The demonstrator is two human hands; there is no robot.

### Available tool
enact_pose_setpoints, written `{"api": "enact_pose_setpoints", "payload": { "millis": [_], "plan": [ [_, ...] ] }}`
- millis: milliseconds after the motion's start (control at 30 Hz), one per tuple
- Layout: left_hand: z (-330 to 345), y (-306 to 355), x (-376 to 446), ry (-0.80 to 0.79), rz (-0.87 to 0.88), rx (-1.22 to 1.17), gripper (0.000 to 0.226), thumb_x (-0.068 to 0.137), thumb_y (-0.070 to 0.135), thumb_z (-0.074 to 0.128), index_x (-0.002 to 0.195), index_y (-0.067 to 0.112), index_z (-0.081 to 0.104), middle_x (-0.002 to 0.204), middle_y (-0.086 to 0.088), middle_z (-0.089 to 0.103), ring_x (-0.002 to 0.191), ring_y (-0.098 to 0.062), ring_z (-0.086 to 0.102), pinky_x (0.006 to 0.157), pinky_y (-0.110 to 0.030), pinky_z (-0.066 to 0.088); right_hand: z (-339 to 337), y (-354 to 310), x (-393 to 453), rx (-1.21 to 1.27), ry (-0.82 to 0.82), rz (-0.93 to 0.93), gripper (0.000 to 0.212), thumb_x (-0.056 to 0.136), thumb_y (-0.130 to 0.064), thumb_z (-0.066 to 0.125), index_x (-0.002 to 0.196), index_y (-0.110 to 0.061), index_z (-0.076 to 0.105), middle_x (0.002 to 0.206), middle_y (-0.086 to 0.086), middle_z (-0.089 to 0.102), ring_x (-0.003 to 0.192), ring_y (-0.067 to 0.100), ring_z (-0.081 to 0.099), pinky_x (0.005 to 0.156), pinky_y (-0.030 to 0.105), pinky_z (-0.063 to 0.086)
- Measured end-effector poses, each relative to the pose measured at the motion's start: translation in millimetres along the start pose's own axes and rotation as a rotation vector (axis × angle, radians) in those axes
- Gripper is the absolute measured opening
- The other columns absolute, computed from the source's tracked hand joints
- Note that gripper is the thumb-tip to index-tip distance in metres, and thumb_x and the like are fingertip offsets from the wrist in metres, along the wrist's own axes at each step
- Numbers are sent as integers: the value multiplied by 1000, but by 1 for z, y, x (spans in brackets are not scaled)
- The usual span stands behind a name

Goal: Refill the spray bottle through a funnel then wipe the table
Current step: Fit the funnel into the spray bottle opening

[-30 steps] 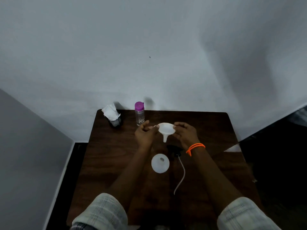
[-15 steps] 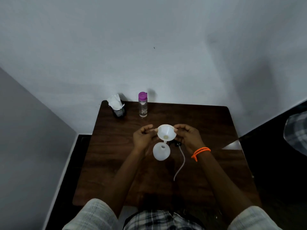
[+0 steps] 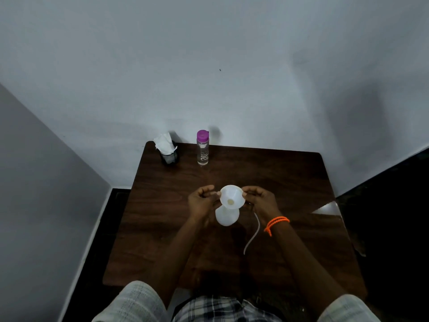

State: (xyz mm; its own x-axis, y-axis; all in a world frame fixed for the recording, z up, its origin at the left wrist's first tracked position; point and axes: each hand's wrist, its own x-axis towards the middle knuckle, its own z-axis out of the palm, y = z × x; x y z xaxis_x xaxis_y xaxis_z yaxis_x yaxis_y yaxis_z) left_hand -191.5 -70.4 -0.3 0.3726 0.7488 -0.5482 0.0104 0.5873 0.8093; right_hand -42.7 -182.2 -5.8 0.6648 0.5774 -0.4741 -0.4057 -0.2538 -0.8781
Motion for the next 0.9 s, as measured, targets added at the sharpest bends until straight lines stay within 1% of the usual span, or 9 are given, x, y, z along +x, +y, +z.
{"api": "enact_pose_setpoints", "payload": {
  "millis": [167,300,433,500,567,667,767,833,900],
  "plan": [
    [-4,-12,2,10,-34,14,32,83,-5,78,113,0,68,95,-16,75,88,-26,75,66,-34,64,1,6,-2,-46,9,11,18,86,8,69,94,-7,75,105,13,75,101,30,71,82,40,61],
    [-5,-13,5,5,-52,12,32,82,-4,79,111,0,67,100,-19,75,94,-31,75,73,-39,64,0,5,-4,-32,5,31,17,87,5,69,97,-7,74,106,11,74,98,25,71,74,35,61],
    [-9,-14,11,1,-72,1,33,80,4,84,109,3,68,100,-17,77,94,-31,76,82,-47,63,-3,5,-1,-30,14,35,17,86,2,72,102,-4,74,104,11,74,94,24,71,67,29,58],
    [-13,-15,17,21,-79,-1,35,78,8,86,109,4,69,99,-15,78,93,-29,77,86,-48,62,-5,4,3,-4,22,50,18,86,3,72,103,-3,74,101,13,75,93,27,72,72,35,62],
    [-16,-14,24,44,-74,18,35,77,12,88,107,5,71,97,-14,78,89,-27,77,86,-47,62,-8,2,11,3,33,50,16,84,2,74,99,-5,75,97,15,76,91,31,72,77,43,62],
    [-19,-6,37,95,-44,84,34,76,18,90,103,5,74,92,-15,78,76,-22,72,79,-42,62,-7,-5,26,-56,44,31,13,85,-2,75,94,-10,76,93,13,74,84,23,68,65,33,57],
    [-20,7,51,133,18,191,31,76,22,90,99,8,75,90,-9,79,74,-16,72,68,-31,61,0,-17,44,-123,27,14,11,85,-5,77,93,-13,76,93,12,73,81,20,67,64,31,56],
    [-21,15,65,136,44,256,30,77,25,89,99,11,76,92,-5,79,80,-14,74,72,-29,62,9,-23,59,-186,15,2,10,85,-7,77,91,-15,75,91,9,73,81,19,68,66,32,57],
    [-20,23,81,138,69,315,28,76,28,89,98,16,76,96,-2,78,89,-15,74,83,-32,62,20,-25,75,-241,2,-8,10,84,-9,78,91,-15,75,89,6,73,81,18,68,69,34,58]
  ]
}}
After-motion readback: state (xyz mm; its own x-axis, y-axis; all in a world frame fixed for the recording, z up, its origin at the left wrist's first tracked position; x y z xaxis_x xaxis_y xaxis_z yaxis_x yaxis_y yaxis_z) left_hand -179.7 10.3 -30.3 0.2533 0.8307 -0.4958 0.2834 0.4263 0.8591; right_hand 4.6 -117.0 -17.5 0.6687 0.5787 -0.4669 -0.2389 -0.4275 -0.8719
